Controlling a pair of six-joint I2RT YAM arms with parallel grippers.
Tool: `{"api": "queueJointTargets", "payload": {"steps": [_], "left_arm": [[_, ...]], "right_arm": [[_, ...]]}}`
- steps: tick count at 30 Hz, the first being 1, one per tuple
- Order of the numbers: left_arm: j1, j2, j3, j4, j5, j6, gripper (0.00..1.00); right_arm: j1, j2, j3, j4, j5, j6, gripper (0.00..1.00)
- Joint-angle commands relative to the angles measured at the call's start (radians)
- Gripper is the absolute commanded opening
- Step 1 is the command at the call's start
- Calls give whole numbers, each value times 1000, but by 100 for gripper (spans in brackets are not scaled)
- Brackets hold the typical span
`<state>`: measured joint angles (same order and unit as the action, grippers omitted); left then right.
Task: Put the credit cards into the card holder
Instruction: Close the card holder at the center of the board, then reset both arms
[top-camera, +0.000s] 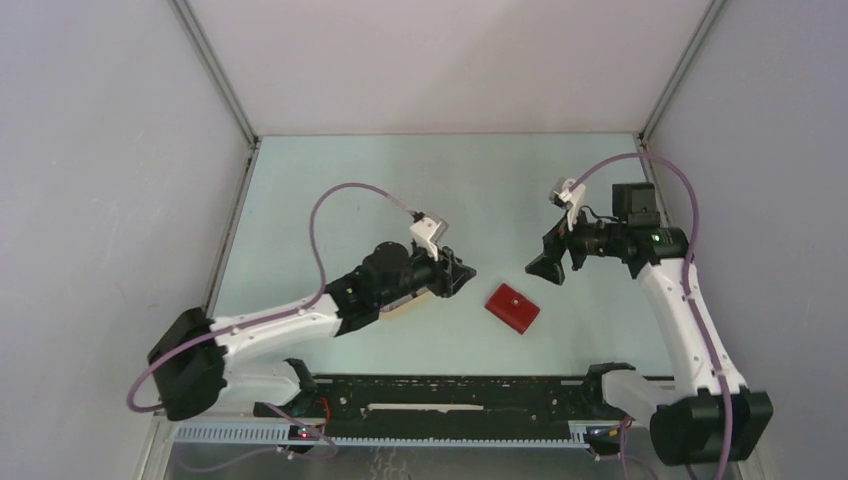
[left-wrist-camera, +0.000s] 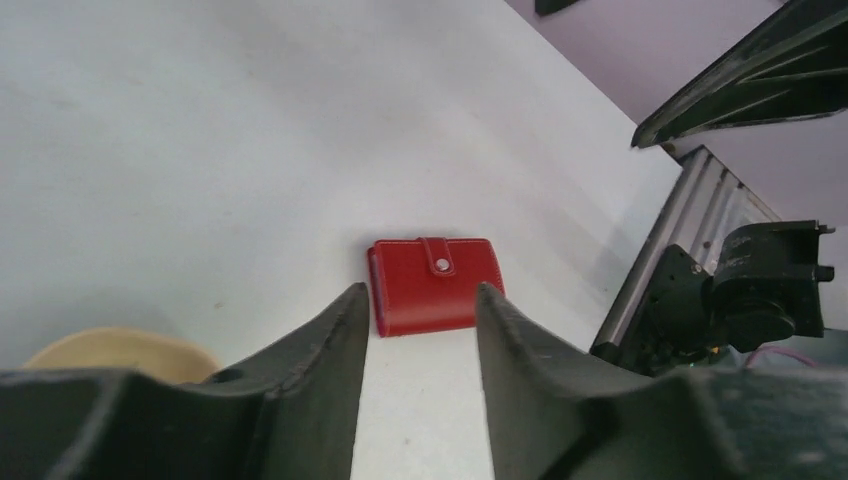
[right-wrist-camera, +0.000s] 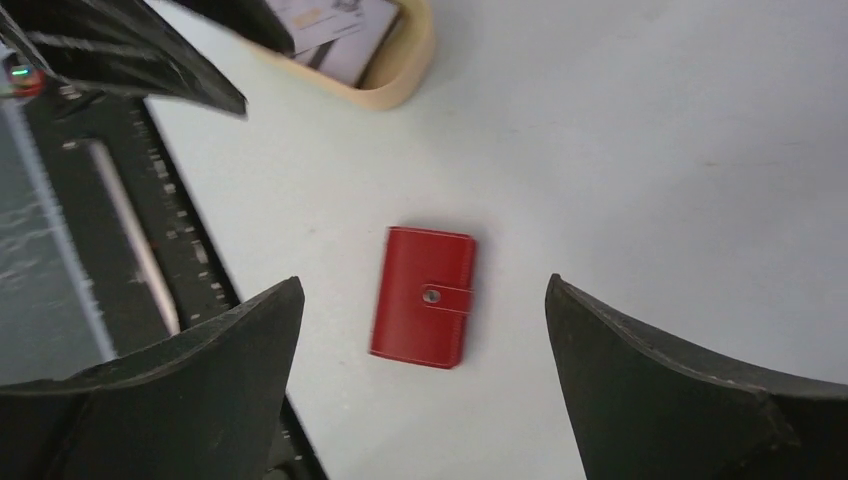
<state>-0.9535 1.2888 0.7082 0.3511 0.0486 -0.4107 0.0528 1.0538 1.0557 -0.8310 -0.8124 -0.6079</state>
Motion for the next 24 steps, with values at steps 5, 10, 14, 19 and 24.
{"api": "queueJointTargets", "payload": {"steps": [5,10,14,19,24], "left_arm": [[5,-374,-143,-200,-304,159,100],[28,-556,-281,-210,-350,86,100],[49,-678,-371,-211,-331,16,100],[74,-751,-430,-233,-294,-40,100],[125,-743,-413,-249,-197,-71,100]], "right_arm": [[64,326,-11,-115,-98,-40,100],[137,424,-11,-44,73,36,100],[211,478,-11,5,201,63,100],[271,454,-10,29,260,43,100],[266,281,-12,80,291,44,100]]}}
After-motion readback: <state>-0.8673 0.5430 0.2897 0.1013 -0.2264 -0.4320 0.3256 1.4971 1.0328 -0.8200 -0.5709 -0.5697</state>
